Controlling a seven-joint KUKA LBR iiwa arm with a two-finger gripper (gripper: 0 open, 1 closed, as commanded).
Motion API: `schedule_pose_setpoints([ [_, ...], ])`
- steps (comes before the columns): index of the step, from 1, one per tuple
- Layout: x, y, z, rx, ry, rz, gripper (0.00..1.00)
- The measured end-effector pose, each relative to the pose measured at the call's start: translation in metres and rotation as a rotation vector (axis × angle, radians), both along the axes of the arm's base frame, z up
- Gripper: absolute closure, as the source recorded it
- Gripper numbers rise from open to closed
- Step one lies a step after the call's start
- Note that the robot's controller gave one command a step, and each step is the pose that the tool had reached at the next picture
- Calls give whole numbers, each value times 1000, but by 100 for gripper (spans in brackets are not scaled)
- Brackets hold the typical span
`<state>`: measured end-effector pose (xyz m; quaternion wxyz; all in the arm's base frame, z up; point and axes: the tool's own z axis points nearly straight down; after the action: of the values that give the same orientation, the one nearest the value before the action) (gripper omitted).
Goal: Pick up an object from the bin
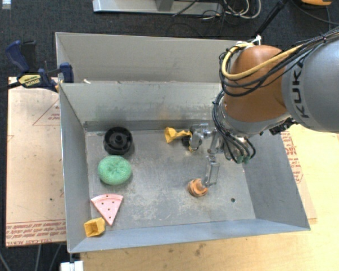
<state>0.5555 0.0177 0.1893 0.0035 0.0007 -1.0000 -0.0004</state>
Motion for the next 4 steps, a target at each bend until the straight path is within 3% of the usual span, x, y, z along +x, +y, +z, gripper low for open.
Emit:
schedule_pose_setpoints([
  [1,2,0,5,0,-8,-1,0],
  [2,5,-18,-70,1,-13,-51,0],
  [3,-2,-24,-114,1,-3,-88,0],
  [4,-11,-33,-73,-1,-11,-61,0],
])
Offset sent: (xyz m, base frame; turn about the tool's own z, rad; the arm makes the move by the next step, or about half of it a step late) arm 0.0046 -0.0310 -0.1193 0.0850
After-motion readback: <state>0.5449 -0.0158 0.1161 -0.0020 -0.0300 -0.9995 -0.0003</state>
